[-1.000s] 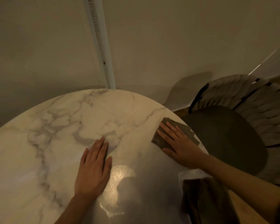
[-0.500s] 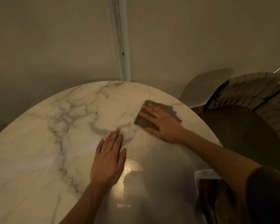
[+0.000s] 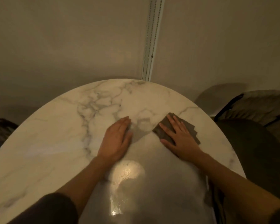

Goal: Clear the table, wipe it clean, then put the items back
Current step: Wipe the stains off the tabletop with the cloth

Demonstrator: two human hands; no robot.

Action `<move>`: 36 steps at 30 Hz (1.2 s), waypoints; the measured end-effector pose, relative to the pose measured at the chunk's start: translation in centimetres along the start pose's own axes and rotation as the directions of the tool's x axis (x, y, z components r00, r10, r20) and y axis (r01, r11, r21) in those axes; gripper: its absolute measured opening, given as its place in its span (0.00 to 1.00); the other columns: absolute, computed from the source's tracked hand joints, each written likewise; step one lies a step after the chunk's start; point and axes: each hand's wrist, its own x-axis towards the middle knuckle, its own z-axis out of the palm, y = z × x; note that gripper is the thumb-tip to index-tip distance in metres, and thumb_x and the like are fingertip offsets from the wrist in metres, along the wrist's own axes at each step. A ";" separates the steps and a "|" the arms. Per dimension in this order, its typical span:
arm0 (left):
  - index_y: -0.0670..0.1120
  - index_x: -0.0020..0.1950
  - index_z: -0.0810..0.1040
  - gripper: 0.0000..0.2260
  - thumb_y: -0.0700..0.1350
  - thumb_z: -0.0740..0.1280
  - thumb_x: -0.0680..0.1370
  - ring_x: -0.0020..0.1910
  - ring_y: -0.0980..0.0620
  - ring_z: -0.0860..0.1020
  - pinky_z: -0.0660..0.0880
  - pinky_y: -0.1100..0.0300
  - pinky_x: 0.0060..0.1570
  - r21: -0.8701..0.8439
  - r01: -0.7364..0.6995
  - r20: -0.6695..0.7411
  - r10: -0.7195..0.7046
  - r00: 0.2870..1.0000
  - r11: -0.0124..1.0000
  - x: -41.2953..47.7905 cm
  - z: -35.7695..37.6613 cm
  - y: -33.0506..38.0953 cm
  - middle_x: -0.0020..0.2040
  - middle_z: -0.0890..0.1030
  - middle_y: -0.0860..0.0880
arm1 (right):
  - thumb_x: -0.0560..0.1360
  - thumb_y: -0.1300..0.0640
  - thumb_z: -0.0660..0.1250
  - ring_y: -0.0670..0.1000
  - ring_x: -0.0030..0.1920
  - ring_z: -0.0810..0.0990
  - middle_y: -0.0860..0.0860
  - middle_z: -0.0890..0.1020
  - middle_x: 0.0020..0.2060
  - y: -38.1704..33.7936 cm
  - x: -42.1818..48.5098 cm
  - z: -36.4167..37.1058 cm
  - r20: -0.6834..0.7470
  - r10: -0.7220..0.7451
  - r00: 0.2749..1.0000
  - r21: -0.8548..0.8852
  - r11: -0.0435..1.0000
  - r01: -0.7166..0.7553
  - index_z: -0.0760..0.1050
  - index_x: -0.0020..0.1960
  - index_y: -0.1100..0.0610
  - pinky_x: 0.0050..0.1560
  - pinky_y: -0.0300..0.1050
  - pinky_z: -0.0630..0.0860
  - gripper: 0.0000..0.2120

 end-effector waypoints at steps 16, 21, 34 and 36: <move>0.47 0.73 0.65 0.24 0.56 0.48 0.82 0.74 0.49 0.61 0.58 0.47 0.71 0.188 0.161 -0.083 -0.147 0.986 0.969 -0.6 -5.4 -11.2 0.75 0.64 0.48 | 0.79 0.40 0.53 0.61 0.78 0.40 0.60 0.47 0.79 -23.6 2.4 4.7 -0.027 -0.049 0.998 0.084 0.995 0.051 0.54 0.79 0.49 0.77 0.62 0.45 0.31; 0.47 0.74 0.65 0.24 0.56 0.47 0.82 0.75 0.49 0.61 0.57 0.47 0.72 0.165 0.176 -0.081 -0.164 0.983 0.970 -0.5 -5.5 -11.1 0.75 0.64 0.48 | 0.79 0.39 0.53 0.58 0.79 0.42 0.56 0.48 0.79 -21.4 2.0 4.8 0.027 -0.259 0.966 0.036 0.966 0.258 0.52 0.79 0.46 0.76 0.61 0.41 0.31; 0.46 0.76 0.62 0.24 0.54 0.50 0.82 0.75 0.50 0.60 0.56 0.52 0.73 0.091 0.230 -0.150 -0.215 0.965 0.969 -0.3 -5.3 -11.3 0.76 0.63 0.47 | 0.82 0.40 0.45 0.61 0.78 0.41 0.61 0.46 0.79 -6.2 18.3 0.1 -0.087 0.558 0.826 -0.025 0.827 -0.561 0.46 0.80 0.52 0.76 0.61 0.41 0.31; 0.46 0.76 0.61 0.24 0.54 0.50 0.82 0.75 0.50 0.60 0.56 0.52 0.74 0.074 0.241 -0.174 -0.225 0.959 0.968 -0.3 -5.4 -11.2 0.76 0.63 0.47 | 0.82 0.40 0.44 0.63 0.78 0.42 0.62 0.46 0.78 -8.9 21.0 0.3 -0.085 0.518 0.851 -0.030 0.853 -0.522 0.46 0.80 0.53 0.76 0.61 0.40 0.31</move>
